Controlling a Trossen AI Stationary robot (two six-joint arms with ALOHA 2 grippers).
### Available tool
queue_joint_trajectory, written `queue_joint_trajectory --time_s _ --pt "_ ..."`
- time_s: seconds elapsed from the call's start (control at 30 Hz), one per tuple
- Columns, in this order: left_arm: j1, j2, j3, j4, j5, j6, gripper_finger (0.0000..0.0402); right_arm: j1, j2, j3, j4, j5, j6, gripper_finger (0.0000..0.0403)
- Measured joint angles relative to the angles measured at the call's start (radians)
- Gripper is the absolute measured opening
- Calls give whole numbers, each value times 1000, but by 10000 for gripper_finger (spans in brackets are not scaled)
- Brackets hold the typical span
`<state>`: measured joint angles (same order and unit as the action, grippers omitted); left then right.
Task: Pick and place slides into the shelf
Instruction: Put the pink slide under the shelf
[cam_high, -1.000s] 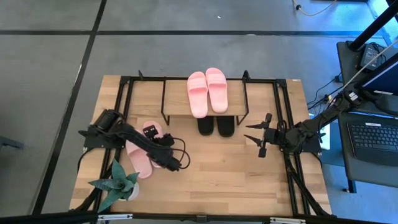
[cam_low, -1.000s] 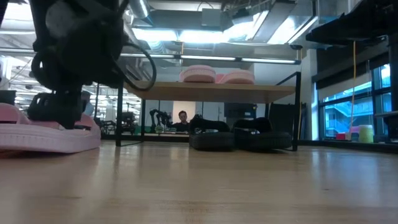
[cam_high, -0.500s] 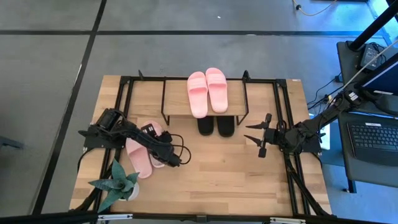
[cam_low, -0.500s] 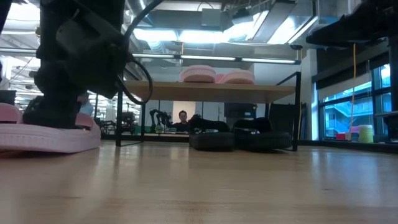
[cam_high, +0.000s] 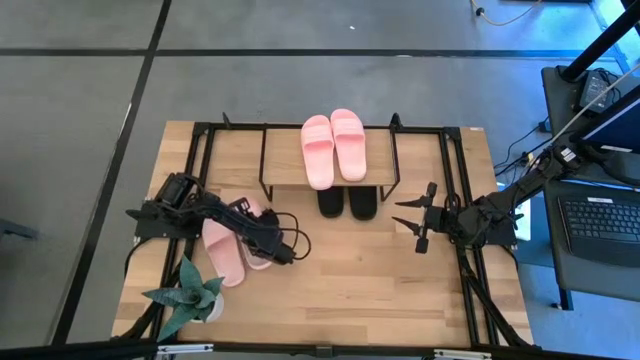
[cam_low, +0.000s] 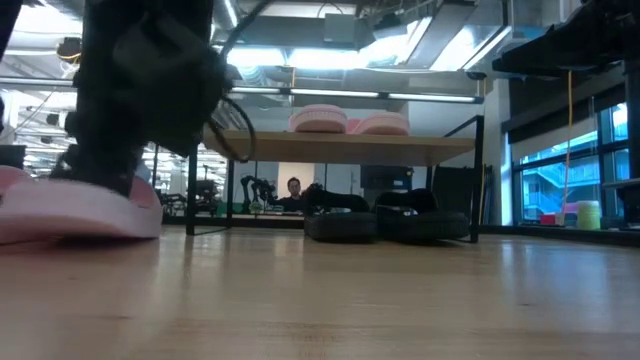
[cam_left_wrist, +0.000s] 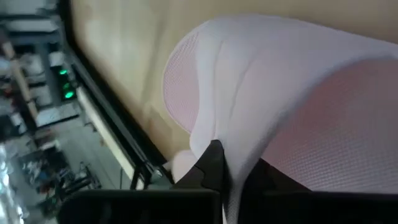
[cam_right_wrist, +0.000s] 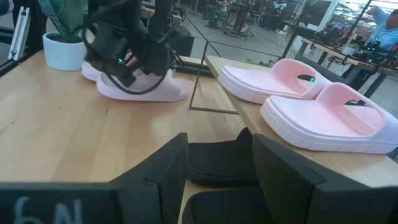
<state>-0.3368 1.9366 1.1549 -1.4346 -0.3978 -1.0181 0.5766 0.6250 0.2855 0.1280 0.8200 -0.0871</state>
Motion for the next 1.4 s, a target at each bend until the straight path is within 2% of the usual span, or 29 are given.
queue_joint_trajectory --time_s 0.1,0.27,0.4,0.5,0.67,0.9,1.07,1.4 --pt "-22 0 53 -14 24 44 4 0 0 0 0 0 3 181" --pt "-46 0 187 -105 -28 56 3 0 0 0 0 0 -6 181" --pt "-53 -1 291 -88 -1 97 2 0 0 0 0 0 -5 181" --pt "-51 -1 338 -15 -15 169 2 0 0 0 -1 0 -11 181" --pt "-4 6 352 109 -69 287 2 0 0 0 -2 0 -23 181" --pt "80 65 351 184 -245 402 2 0 1 0 -37 0 -18 181" --pt "155 122 351 225 -298 486 2 0 1 0 -99 -1 36 181" --pt "259 203 351 236 -409 534 2 0 1 0 -161 -1 86 181"
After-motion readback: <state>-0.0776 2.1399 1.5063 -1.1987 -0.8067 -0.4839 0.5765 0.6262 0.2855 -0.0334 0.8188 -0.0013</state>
